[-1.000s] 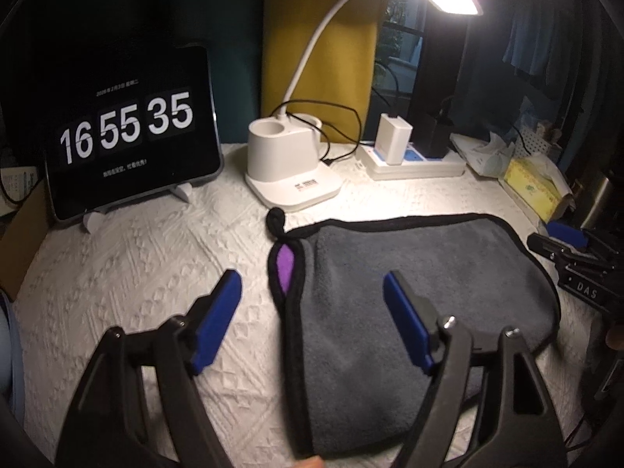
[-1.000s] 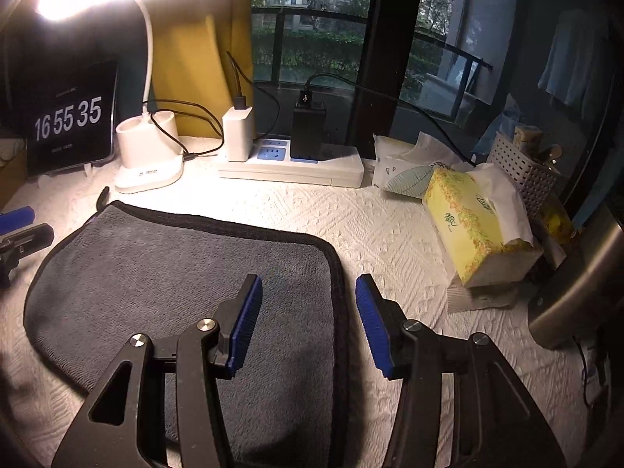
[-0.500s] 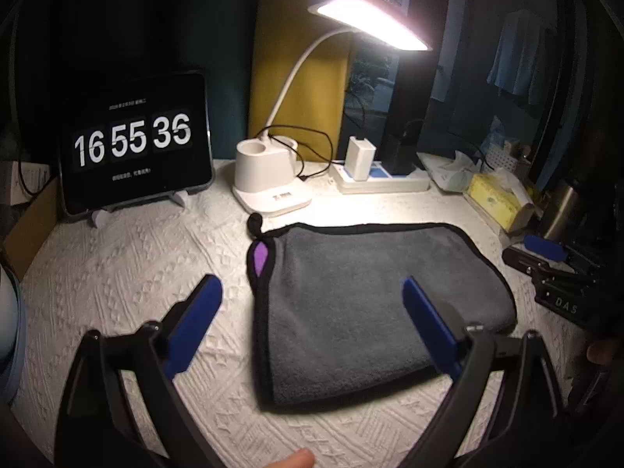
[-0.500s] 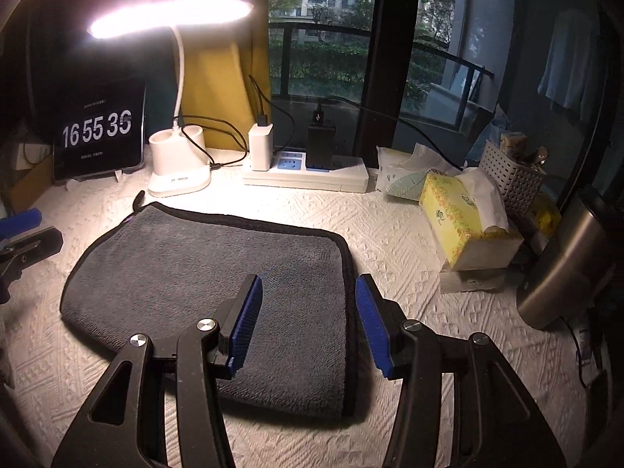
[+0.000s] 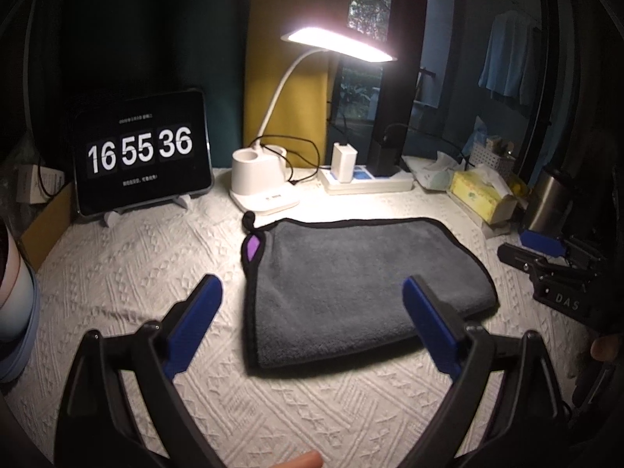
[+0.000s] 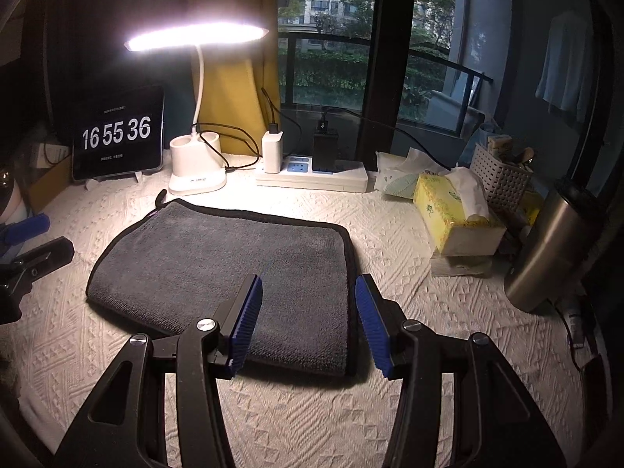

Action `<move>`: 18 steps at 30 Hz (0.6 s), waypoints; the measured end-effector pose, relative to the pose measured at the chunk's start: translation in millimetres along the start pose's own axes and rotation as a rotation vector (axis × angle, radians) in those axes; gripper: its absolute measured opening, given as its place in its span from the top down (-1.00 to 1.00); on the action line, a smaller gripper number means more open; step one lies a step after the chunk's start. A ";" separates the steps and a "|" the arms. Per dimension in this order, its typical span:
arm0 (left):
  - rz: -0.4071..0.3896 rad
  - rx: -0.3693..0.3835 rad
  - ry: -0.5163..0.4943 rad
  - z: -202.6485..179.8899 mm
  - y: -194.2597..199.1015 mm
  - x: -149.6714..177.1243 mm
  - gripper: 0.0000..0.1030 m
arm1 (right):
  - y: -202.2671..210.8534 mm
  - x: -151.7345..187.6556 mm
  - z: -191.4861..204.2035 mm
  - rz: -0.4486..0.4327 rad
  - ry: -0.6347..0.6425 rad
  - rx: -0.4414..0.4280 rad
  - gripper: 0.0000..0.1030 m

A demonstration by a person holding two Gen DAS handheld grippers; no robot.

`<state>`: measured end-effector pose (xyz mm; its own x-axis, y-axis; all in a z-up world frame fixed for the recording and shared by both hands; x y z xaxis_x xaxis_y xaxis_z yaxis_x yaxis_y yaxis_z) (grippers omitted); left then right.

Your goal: Fold towel

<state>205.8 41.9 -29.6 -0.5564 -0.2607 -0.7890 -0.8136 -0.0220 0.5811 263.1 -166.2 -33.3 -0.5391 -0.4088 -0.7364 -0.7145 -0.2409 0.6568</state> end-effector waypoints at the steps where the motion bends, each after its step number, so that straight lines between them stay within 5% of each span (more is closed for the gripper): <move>1: -0.007 0.000 -0.006 -0.9 2.2 1.0 -0.84 | 1.6 1.1 0.2 -0.001 0.000 -0.001 -0.02; 18: -0.076 0.061 -0.018 -17.3 39.0 24.4 -0.84 | 41.1 17.7 6.6 -0.081 -0.018 -0.009 -0.02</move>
<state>163.4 18.0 -22.7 -0.4948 -0.2436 -0.8342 -0.8623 0.0182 0.5061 221.2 -177.5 -20.5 -0.4876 -0.3723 -0.7897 -0.7521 -0.2802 0.5965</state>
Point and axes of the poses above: each gripper's, at about its wrist camera, not at the fingertips, and y roughly against the way its jaws point, z to its left, x to its underside, the point moved 6 cm from there along -y, roughly the way its jaws point, and after that the axes turned 7 degrees about y, right-handed, at the moved point
